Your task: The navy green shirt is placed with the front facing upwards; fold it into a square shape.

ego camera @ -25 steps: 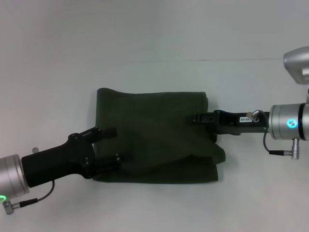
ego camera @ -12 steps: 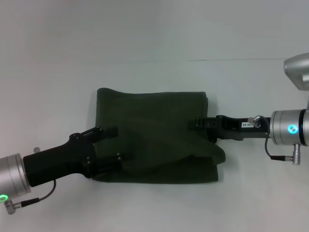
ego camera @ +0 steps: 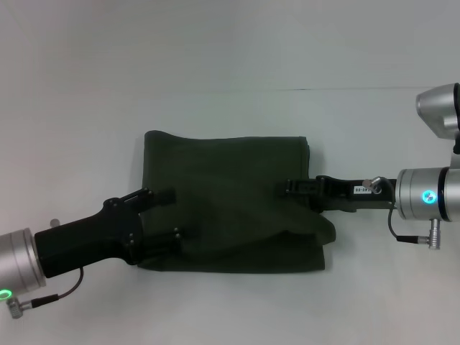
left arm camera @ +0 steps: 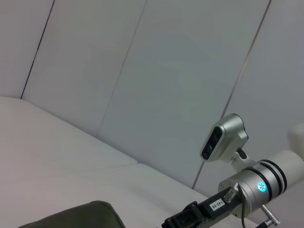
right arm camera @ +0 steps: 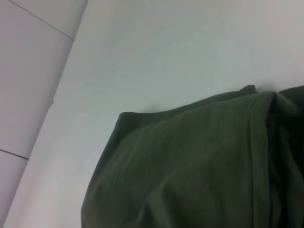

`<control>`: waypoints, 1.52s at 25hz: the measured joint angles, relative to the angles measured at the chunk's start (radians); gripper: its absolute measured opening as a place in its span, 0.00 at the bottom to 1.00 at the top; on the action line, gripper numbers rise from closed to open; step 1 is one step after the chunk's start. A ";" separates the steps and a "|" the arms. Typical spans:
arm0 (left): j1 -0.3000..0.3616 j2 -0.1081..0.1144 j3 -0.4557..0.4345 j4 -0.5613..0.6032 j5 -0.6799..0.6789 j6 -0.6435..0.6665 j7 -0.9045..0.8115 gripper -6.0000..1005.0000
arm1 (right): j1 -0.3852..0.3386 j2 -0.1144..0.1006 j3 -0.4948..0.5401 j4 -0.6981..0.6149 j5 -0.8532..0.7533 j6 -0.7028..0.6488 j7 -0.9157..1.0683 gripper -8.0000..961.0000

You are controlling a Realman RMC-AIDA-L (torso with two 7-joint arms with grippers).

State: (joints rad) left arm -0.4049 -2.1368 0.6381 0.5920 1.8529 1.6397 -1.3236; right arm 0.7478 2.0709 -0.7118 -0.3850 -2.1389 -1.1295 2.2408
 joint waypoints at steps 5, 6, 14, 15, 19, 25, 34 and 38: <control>0.000 0.000 0.000 0.000 0.000 -0.001 0.000 0.90 | 0.002 0.004 0.000 0.000 0.007 -0.003 -0.007 0.87; 0.000 0.000 -0.001 0.000 0.000 -0.003 0.000 0.90 | 0.002 0.005 0.000 0.000 0.007 -0.002 -0.007 0.86; 0.000 0.000 -0.002 -0.001 0.000 -0.012 0.000 0.90 | 0.000 0.012 0.010 -0.004 0.008 0.002 -0.042 0.72; 0.000 0.000 -0.003 -0.001 0.000 -0.012 0.000 0.90 | -0.001 0.012 0.010 -0.006 0.011 -0.001 -0.045 0.70; 0.000 0.000 -0.005 -0.001 0.000 -0.012 -0.001 0.90 | -0.007 0.007 0.011 -0.011 0.030 -0.012 -0.051 0.61; -0.003 -0.001 -0.005 -0.002 0.000 -0.012 -0.005 0.90 | -0.010 -0.003 0.012 -0.013 0.043 -0.037 -0.069 0.31; -0.005 -0.010 -0.005 -0.005 -0.002 -0.012 -0.007 0.90 | -0.016 -0.011 0.018 -0.020 0.046 -0.074 -0.088 0.04; -0.010 -0.006 -0.006 -0.011 -0.002 -0.012 -0.031 0.90 | -0.025 -0.014 0.047 -0.046 0.047 -0.156 -0.114 0.04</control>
State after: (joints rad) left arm -0.4152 -2.1432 0.6317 0.5814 1.8513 1.6275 -1.3548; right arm 0.7233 2.0566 -0.6647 -0.4314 -2.0921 -1.2853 2.1270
